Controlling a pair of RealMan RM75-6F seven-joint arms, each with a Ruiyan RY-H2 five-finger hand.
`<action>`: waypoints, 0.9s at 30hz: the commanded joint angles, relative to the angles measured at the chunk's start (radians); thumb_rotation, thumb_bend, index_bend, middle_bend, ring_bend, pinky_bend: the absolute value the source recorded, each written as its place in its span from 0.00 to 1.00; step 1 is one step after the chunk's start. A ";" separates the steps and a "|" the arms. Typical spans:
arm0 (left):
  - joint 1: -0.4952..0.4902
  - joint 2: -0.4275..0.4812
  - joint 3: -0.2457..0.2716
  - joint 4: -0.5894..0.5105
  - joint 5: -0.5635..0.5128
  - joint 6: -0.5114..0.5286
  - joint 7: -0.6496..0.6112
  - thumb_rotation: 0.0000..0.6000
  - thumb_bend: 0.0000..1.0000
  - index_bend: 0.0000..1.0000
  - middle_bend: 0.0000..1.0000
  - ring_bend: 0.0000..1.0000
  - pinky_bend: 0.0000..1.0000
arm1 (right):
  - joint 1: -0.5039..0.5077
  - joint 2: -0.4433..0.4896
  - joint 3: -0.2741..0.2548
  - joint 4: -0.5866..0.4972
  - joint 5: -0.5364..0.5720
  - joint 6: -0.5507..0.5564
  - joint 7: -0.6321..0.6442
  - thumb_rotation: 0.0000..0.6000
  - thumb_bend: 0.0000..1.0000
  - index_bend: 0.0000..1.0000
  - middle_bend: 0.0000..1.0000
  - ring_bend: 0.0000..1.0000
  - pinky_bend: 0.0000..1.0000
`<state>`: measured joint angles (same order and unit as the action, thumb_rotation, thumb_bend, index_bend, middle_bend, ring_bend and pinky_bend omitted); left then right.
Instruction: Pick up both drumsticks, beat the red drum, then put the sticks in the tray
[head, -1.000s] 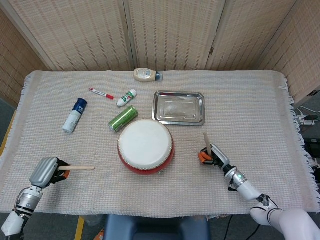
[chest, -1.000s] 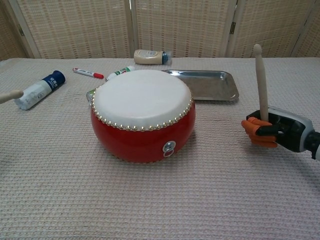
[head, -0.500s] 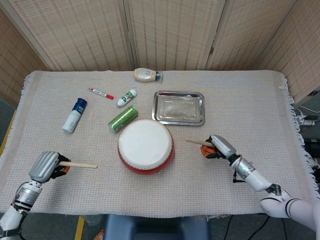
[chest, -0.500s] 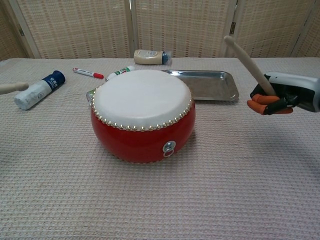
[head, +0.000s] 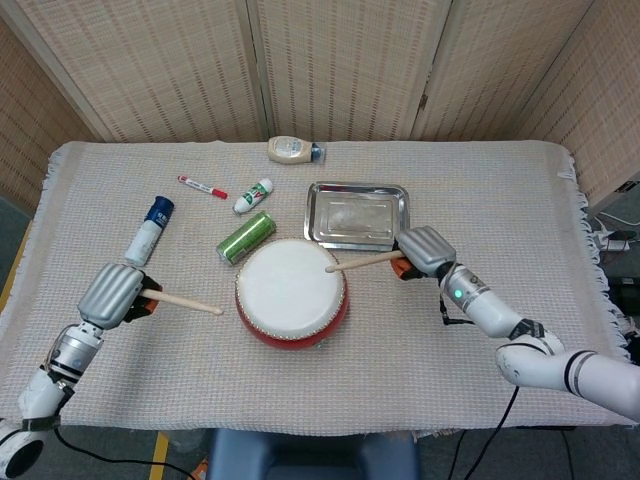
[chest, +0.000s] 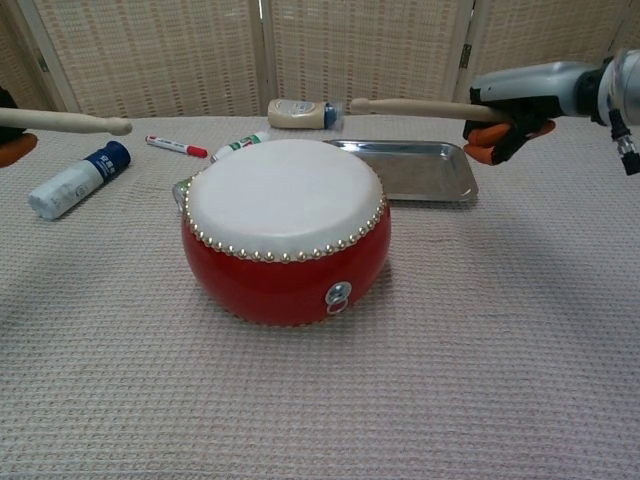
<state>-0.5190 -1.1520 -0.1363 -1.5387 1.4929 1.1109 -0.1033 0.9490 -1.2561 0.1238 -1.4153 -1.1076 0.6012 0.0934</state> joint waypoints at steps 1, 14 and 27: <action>-0.048 0.011 -0.045 -0.043 -0.062 -0.045 0.091 1.00 0.63 1.00 1.00 1.00 1.00 | 0.101 -0.050 -0.013 0.025 0.163 -0.056 -0.187 1.00 1.00 1.00 1.00 1.00 1.00; -0.156 -0.057 -0.087 -0.044 -0.214 -0.136 0.308 1.00 0.63 1.00 1.00 1.00 1.00 | 0.249 -0.094 -0.126 -0.010 0.547 0.074 -0.531 1.00 1.00 1.00 1.00 1.00 1.00; -0.221 -0.334 -0.050 0.178 -0.308 -0.065 0.668 1.00 0.63 1.00 1.00 1.00 1.00 | 0.204 0.060 0.003 -0.176 0.427 0.073 -0.383 1.00 1.00 1.00 1.00 1.00 1.00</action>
<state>-0.7232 -1.4441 -0.2009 -1.4045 1.2033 1.0345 0.5137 1.1503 -1.1999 0.1311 -1.5858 -0.6810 0.6819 -0.2606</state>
